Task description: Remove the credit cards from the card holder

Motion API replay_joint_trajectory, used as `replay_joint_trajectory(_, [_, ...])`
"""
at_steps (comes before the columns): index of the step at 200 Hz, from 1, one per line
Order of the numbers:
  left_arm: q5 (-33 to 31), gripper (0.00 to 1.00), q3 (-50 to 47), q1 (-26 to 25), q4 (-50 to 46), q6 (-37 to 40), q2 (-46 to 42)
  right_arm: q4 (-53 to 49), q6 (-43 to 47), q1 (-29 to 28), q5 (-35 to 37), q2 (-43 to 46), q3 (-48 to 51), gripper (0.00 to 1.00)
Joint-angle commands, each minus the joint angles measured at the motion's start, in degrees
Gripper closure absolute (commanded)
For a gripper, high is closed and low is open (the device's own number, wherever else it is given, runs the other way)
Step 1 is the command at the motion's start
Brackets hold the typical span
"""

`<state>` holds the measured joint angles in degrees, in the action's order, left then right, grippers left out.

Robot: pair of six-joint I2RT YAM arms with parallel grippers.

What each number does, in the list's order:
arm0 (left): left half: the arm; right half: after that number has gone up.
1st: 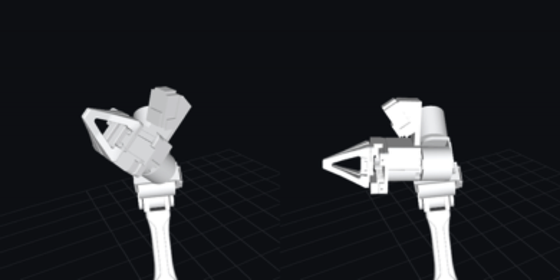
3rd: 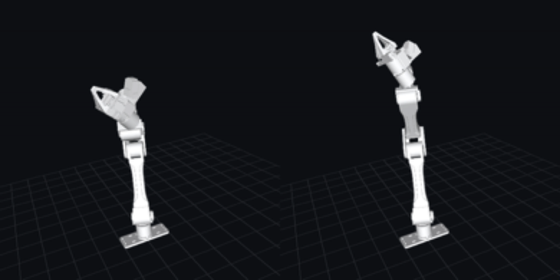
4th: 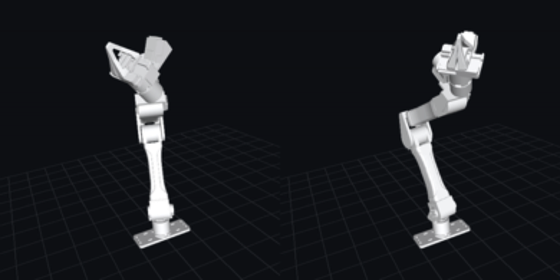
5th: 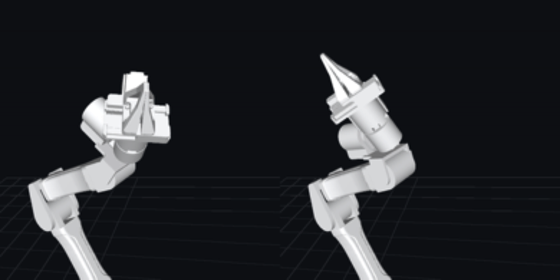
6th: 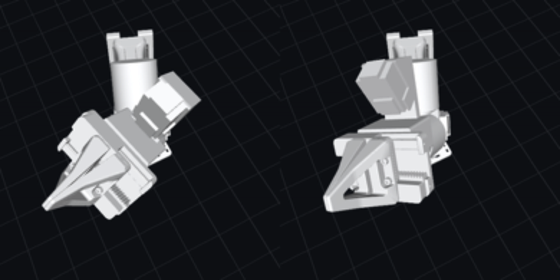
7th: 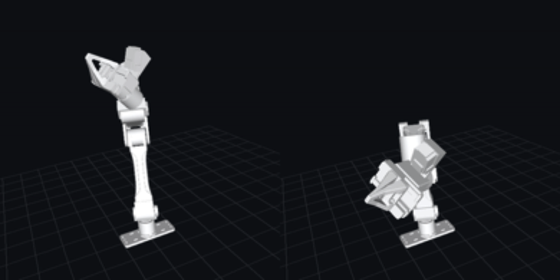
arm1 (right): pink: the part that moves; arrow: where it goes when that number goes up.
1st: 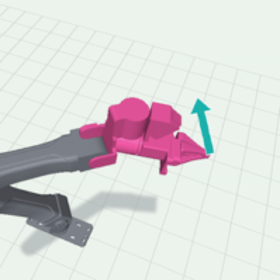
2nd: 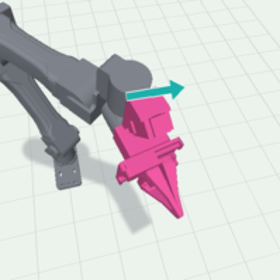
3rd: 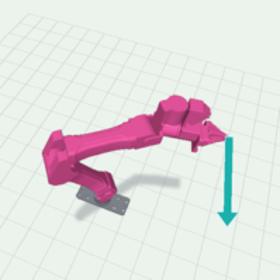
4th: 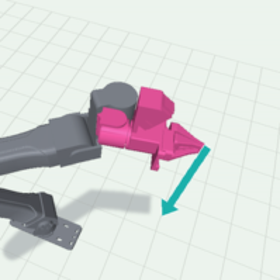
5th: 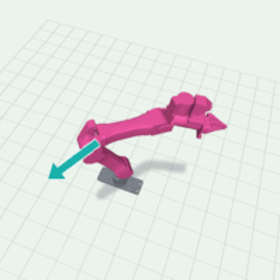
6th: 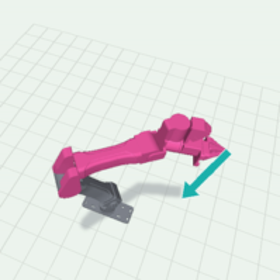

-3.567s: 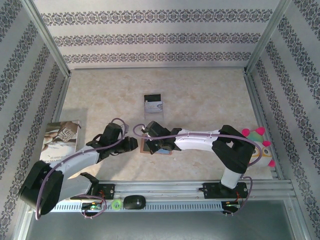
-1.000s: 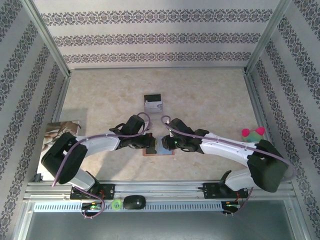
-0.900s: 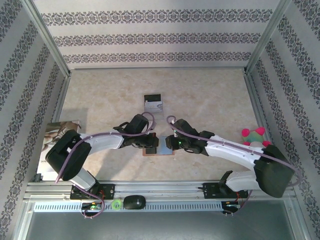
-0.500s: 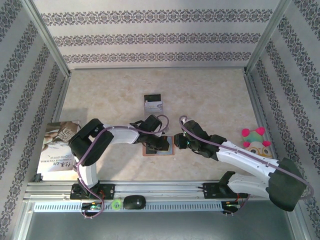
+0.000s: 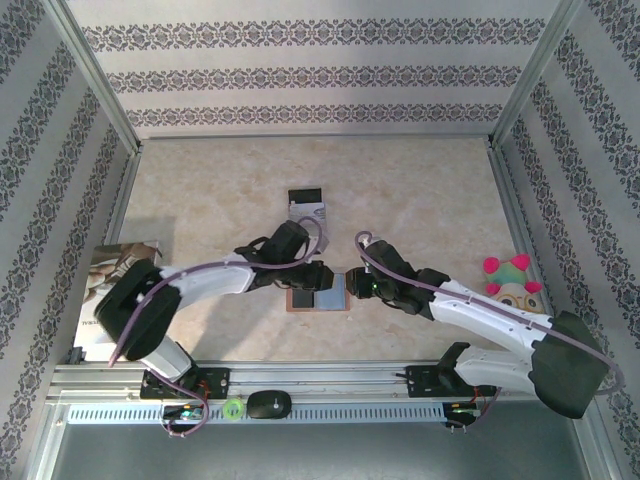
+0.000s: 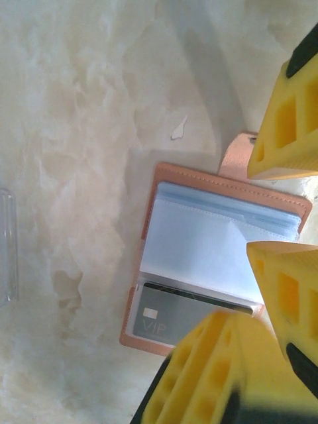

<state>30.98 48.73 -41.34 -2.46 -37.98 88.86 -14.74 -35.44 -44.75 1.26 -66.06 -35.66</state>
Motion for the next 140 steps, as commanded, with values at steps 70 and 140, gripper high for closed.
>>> replay_joint_trajectory(70, [-2.6, 0.78, -16.2, 11.3, 8.5, -2.2, -5.9, 7.2, -0.1, -2.8, -20.7, -21.6, -13.0, 0.76])
replay_joint_trajectory(140, [-3.4, 0.80, -15.9, 11.2, 7.2, -1.1, -5.7, 3.6, -1.4, -3.5, -17.3, -28.6, -16.4, 0.77])
